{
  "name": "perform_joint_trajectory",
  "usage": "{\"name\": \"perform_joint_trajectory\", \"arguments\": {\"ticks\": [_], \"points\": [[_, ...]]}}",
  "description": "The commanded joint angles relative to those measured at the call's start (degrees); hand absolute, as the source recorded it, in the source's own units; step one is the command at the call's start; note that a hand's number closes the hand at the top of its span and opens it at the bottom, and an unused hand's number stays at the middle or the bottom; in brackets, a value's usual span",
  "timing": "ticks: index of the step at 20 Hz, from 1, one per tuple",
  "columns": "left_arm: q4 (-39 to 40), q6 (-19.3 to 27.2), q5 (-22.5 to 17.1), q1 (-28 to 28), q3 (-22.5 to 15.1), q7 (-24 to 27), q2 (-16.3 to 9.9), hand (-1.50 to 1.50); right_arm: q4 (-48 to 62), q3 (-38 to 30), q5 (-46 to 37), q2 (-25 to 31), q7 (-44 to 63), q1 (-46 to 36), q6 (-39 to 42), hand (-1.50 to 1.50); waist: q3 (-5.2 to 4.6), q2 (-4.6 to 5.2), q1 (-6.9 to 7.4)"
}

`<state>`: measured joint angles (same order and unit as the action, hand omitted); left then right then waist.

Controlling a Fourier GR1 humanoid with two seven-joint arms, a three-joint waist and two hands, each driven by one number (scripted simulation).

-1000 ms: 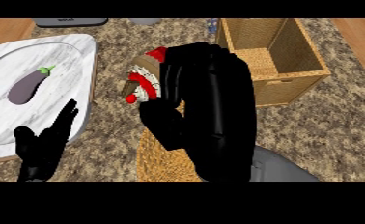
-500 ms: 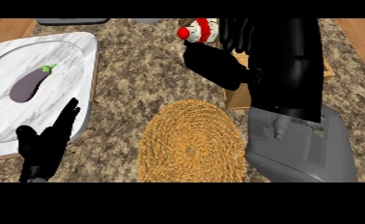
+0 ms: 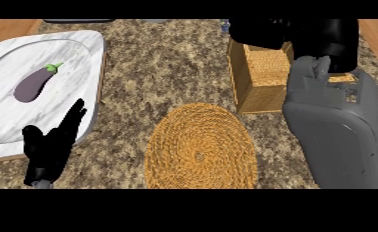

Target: Pick the cupcake from the placemat and place it in the basket

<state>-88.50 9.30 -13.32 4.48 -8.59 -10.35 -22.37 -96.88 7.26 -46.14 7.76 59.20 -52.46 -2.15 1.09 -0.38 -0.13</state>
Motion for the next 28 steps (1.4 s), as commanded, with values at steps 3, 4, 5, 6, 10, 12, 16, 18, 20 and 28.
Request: {"name": "perform_joint_trajectory", "arguments": {"ticks": [3,4,5,6,10,12,16,18,20,28], "points": [[7.09,-1.17,-0.73,3.13,-1.75,-2.31,2.37,0.00,5.29,-8.05,5.45,1.49,-3.93,0.52,-2.03,1.50,-1.10,1.01,0.56],[7.20,-1.86,-0.54,3.57,-2.69,-2.27,2.65,0.00,6.08,-5.95,4.06,-0.34,-5.25,3.08,-4.23,1.50,-1.10,1.09,0.70],[7.52,-1.73,-0.39,3.12,-1.29,-1.90,1.63,0.00,4.50,-8.99,6.58,-2.29,-2.56,1.74,-5.34,1.50,-1.09,0.89,0.51],[7.93,-2.05,-0.69,3.96,-1.09,-1.50,1.74,0.00,5.09,-9.93,7.31,-0.77,-6.76,4.11,-6.19,1.50,-1.06,1.06,0.55],[5.41,-0.15,0.24,3.71,-1.80,-3.65,3.01,0.00,8.10,-11.09,8.64,-0.51,-11.59,6.95,-7.39,1.50,-1.02,0.92,0.70],[4.64,-1.68,0.01,5.38,-1.94,-3.09,2.17,0.00,9.83,-11.43,9.96,-0.88,-15.58,9.24,-8.59,1.50,-1.01,1.03,1.21],[5.26,-0.57,1.06,4.40,-1.57,-3.31,2.94,0.00,11.28,-12.55,11.21,0.10,-18.51,10.71,-8.57,1.50,-1.05,0.78,0.72],[4.63,-1.53,0.43,4.87,-1.22,-3.25,2.40,0.00,13.37,-12.41,2.92,5.16,-12.42,10.59,-7.87,1.50,-1.17,0.66,0.34],[5.78,-0.85,0.29,2.84,-0.13,-4.43,2.51,0.00,15.03,-9.59,2.81,5.39,-18.44,14.92,-7.09,1.50,-1.11,0.94,0.16],[8.29,-0.81,2.18,3.86,-1.19,-2.02,4.63,0.00,15.58,-12.57,6.05,9.74,-25.13,14.55,-5.98,-1.50,-1.10,0.74,-0.20]]}}
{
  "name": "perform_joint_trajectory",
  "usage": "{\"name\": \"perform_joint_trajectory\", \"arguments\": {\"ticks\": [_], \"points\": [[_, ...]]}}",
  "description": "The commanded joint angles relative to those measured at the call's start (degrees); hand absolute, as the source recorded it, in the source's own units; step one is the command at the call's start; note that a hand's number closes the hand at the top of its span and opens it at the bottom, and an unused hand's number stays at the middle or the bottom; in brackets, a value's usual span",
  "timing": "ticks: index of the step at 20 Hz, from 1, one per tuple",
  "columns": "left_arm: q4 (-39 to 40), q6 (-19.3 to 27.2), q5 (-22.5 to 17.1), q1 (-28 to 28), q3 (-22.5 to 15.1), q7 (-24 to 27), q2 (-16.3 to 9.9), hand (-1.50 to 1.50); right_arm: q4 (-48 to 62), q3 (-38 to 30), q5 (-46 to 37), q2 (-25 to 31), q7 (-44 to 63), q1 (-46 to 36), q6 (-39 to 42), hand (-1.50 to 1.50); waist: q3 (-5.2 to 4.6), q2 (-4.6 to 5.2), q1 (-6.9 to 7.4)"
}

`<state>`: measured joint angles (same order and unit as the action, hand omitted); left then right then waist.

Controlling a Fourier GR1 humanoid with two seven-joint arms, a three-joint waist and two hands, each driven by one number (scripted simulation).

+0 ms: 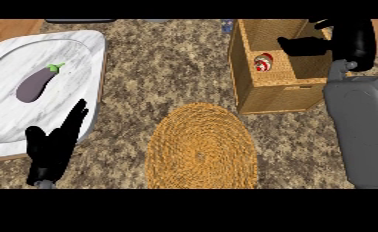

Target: Pick the cupcake from the placemat and place it in the basket

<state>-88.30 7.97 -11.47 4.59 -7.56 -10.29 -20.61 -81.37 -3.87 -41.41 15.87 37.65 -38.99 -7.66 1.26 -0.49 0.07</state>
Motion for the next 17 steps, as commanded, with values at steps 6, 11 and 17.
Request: {"name": "perform_joint_trajectory", "arguments": {"ticks": [6,11,17], "points": [[5.89,-0.70,-0.58,3.62,-1.18,-4.02,1.95,0.00,-1.12,-6.13,4.46,2.56,-4.50,-0.24,-2.38,-1.50,-1.23,0.71,-0.10],[5.68,0.48,0.56,5.83,-1.47,-2.90,3.25,0.00,-4.70,-12.60,10.28,4.89,-3.44,3.08,-0.89,-1.50,-1.23,0.46,-0.94],[2.61,-1.40,-1.24,6.61,1.02,-5.60,0.54,0.00,-10.14,-19.39,15.11,10.04,-1.97,9.03,3.06,-1.50,-1.19,0.10,-1.58]]}}
